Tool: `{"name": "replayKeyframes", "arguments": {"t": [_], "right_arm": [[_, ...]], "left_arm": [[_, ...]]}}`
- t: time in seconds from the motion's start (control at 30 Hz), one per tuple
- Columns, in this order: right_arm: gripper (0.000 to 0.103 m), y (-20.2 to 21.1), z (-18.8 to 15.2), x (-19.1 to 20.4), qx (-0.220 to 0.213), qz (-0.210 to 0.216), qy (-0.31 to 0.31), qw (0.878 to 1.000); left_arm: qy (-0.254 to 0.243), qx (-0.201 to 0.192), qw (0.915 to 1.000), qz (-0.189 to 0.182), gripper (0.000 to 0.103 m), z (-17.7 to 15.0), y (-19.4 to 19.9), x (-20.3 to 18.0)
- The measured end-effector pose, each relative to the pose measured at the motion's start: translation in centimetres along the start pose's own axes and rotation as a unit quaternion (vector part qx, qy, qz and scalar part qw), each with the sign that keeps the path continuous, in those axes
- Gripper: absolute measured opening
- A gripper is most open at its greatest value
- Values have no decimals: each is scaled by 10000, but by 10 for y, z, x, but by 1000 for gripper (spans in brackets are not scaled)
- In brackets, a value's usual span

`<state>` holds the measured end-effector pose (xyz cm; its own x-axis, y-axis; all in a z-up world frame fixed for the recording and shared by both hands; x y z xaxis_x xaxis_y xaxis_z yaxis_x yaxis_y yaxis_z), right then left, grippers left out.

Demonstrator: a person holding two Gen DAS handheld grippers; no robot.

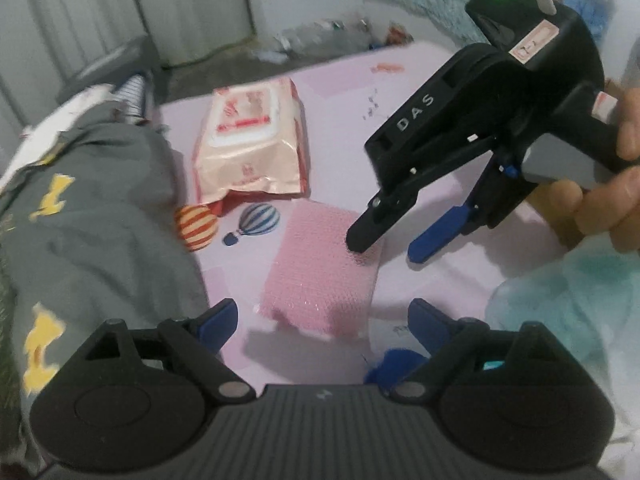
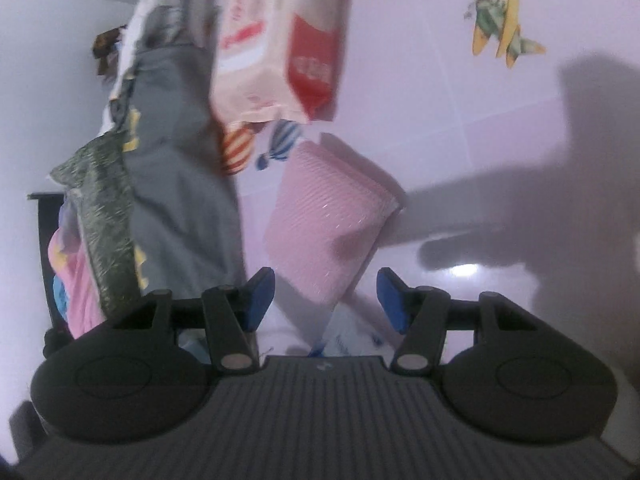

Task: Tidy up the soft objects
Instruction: 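Reach the right gripper to the pink mesh pad and close on it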

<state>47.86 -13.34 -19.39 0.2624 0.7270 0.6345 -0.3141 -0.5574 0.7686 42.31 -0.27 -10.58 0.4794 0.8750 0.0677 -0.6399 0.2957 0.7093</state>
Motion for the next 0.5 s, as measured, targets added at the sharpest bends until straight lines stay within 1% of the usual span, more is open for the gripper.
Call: {"name": "replayKeyframes", "arguments": {"t": [0.1, 0.23, 0.43, 0.5], "right_arm": [[56, -19, 6, -9, 16, -60, -43, 10000], [50, -35, 11, -14, 38, -36, -107, 9999], [44, -41, 20, -12, 58, 176, -153, 9997], [41, -43, 22, -11, 53, 214, -159, 9996]], "left_arm": [[-100, 236, 9996, -152, 93, -1, -25, 1], [51, 531, 9982, -264, 93, -2, -53, 5], [188, 776, 9962, -340, 93, -3, -80, 10], [243, 898, 9952, -311, 93, -5, -85, 11]]}}
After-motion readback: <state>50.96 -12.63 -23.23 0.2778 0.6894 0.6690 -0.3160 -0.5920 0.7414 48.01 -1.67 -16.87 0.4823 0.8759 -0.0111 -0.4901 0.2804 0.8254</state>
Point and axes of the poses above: each gripper's, at about its wrist camera, not at the fingertips, and y roughly against the way its jaws point, x to its left, z to its top, the point moved 8 cm from there along -y, roughly the way its jaws point, and after that the axes turned 14 degrees about -x, right-handed, at the moved point
